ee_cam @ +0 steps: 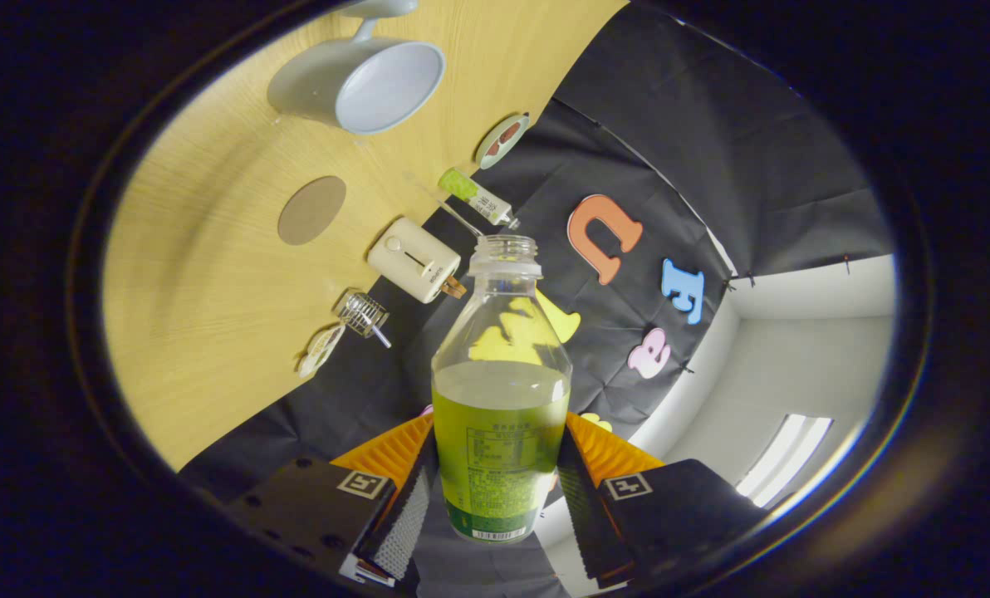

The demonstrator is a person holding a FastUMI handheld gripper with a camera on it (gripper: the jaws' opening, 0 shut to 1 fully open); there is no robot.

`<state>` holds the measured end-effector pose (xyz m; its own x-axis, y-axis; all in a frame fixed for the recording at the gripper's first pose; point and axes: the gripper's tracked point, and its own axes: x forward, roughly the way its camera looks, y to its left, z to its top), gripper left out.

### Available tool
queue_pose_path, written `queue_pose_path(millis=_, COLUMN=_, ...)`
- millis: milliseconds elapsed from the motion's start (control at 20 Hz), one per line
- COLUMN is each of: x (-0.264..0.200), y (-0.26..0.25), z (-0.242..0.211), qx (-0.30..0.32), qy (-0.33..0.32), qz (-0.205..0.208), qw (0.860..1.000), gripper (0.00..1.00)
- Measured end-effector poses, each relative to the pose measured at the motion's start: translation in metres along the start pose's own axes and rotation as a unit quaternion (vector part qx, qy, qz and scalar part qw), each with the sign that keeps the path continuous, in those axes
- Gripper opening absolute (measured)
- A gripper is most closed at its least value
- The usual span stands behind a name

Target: Take the bottle from table, then pour the juice into the cup, finally place the bottle on the coaster

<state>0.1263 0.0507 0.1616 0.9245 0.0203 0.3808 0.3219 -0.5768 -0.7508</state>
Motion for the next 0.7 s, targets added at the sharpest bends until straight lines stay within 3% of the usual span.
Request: queue_pose_path(millis=700, x=0.0076, y=-0.0073, z=-0.0012, qx=-0.029, qy=-0.006, qz=-0.021, qw=0.999, gripper=0.79)
